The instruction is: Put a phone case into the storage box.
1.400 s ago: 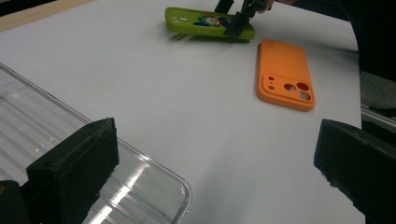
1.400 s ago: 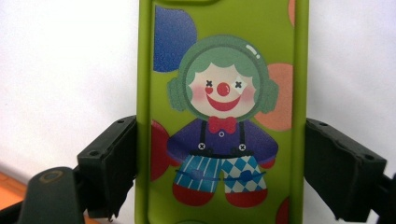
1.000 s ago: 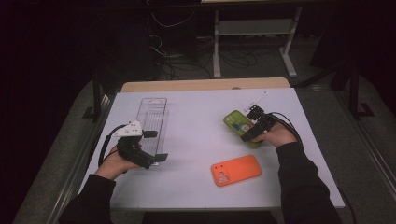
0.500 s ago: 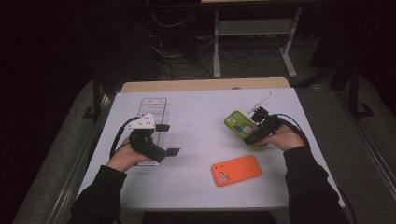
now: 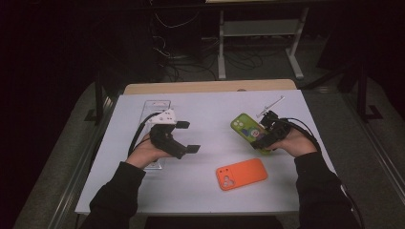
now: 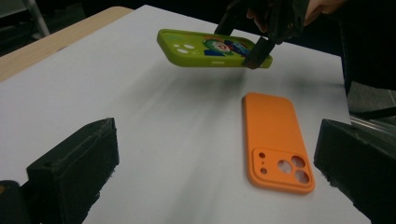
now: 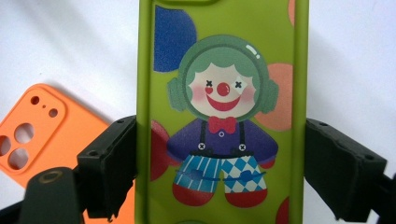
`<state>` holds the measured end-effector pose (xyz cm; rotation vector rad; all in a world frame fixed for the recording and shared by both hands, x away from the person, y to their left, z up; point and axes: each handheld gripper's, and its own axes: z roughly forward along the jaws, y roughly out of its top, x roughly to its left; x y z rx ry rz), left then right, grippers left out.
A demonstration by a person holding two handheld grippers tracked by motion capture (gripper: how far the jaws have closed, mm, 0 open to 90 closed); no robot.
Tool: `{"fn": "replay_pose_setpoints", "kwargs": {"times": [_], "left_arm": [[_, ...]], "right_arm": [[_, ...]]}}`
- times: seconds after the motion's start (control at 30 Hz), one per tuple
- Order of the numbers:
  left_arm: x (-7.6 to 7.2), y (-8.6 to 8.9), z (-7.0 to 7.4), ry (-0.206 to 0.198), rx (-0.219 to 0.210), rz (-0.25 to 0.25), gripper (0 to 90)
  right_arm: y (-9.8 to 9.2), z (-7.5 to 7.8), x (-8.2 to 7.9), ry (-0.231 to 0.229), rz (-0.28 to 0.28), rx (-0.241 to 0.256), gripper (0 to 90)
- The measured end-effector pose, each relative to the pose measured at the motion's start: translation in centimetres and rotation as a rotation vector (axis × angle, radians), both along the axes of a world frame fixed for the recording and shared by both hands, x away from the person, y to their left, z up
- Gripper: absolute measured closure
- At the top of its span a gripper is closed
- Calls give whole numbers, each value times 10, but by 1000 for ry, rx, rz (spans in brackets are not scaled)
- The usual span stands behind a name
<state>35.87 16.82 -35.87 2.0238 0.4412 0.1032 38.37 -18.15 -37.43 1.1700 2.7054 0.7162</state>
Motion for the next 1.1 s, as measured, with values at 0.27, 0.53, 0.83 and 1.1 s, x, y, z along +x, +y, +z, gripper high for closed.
{"fn": "replay_pose_setpoints", "kwargs": {"times": [0.27,0.53,0.83,1.1], "left_arm": [[-1,-15,-4,-10,23,-29,0],[-7,-17,-7,-6,80,-80,0],[-12,-18,-5,-8,99,-123,0],[-16,-19,-3,-15,117,-165,0]], "right_arm": [[3,-1,-4,-7,66,-2,154],[13,-3,-12,-33,208,-25,153],[30,-3,-20,-42,332,-16,153],[43,-2,-27,-50,416,-19,153]]}}
